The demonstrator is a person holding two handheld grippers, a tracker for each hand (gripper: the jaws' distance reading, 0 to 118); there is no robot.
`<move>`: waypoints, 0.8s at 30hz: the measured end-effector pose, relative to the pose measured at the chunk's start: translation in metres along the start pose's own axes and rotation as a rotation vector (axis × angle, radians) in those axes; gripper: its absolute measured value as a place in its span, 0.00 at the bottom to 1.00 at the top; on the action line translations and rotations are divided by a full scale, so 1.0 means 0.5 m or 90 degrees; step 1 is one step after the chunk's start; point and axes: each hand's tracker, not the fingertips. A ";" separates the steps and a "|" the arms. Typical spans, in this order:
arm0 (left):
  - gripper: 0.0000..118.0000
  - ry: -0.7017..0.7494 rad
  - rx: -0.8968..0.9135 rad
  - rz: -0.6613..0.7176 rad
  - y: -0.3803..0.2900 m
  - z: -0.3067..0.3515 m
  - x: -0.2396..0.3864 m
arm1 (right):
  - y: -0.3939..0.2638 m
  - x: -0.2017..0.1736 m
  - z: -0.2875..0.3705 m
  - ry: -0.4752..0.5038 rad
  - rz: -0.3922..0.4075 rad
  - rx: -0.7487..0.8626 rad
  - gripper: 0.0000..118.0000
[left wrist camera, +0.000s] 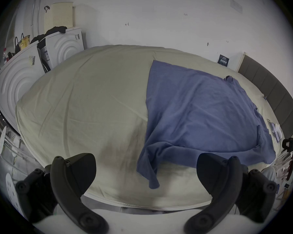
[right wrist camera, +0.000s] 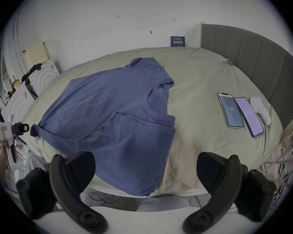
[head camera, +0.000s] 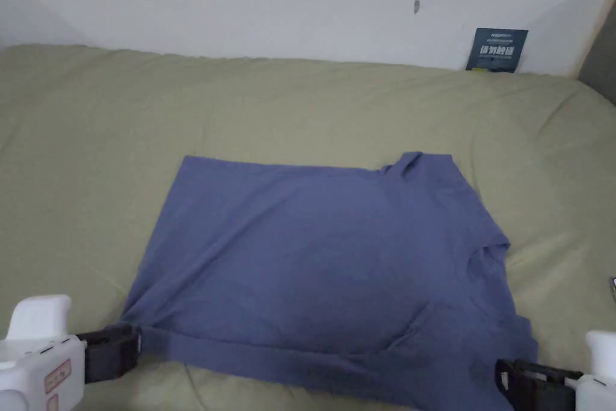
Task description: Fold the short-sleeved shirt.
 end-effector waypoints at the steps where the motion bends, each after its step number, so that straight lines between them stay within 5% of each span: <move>1: 0.96 -0.001 0.003 0.000 -0.001 0.007 -0.002 | 0.004 -0.009 0.001 -0.001 0.005 -0.004 1.00; 2: 0.91 -0.004 0.002 0.001 -0.001 0.014 -0.006 | 0.003 -0.012 0.002 -0.001 0.009 -0.007 0.97; 3: 0.64 -0.012 -0.005 0.001 -0.004 0.004 -0.013 | -0.002 -0.014 0.005 0.006 0.013 0.004 0.73; 4: 0.21 -0.018 -0.003 0.000 -0.007 -0.003 -0.020 | -0.005 -0.016 0.009 0.005 0.014 0.013 0.30; 5: 0.00 -0.011 -0.010 -0.009 -0.010 -0.008 -0.024 | 0.013 -0.048 0.041 -0.007 0.023 0.013 0.00; 7: 0.00 0.043 0.011 -0.034 -0.013 0.000 -0.008 | 0.016 -0.072 0.066 -0.012 0.027 0.031 0.00; 19: 0.00 0.012 -0.034 0.024 -0.018 -0.010 -0.044 | 0.026 -0.039 0.042 0.016 0.002 0.005 0.00; 20: 0.06 0.001 -0.029 0.026 -0.016 -0.011 -0.042 | 0.028 -0.035 0.040 0.016 0.002 0.003 0.00; 22: 0.88 0.005 -0.038 0.013 -0.009 -0.022 -0.034 | 0.018 -0.042 0.036 0.012 0.006 0.001 0.00; 23: 1.00 0.011 -0.054 0.007 -0.010 -0.041 -0.030 | 0.019 -0.038 0.035 0.013 0.005 0.000 0.00; 24: 0.97 0.005 -0.002 -0.025 -0.010 -0.039 -0.022 | 0.020 -0.034 0.034 0.013 0.004 -0.002 0.00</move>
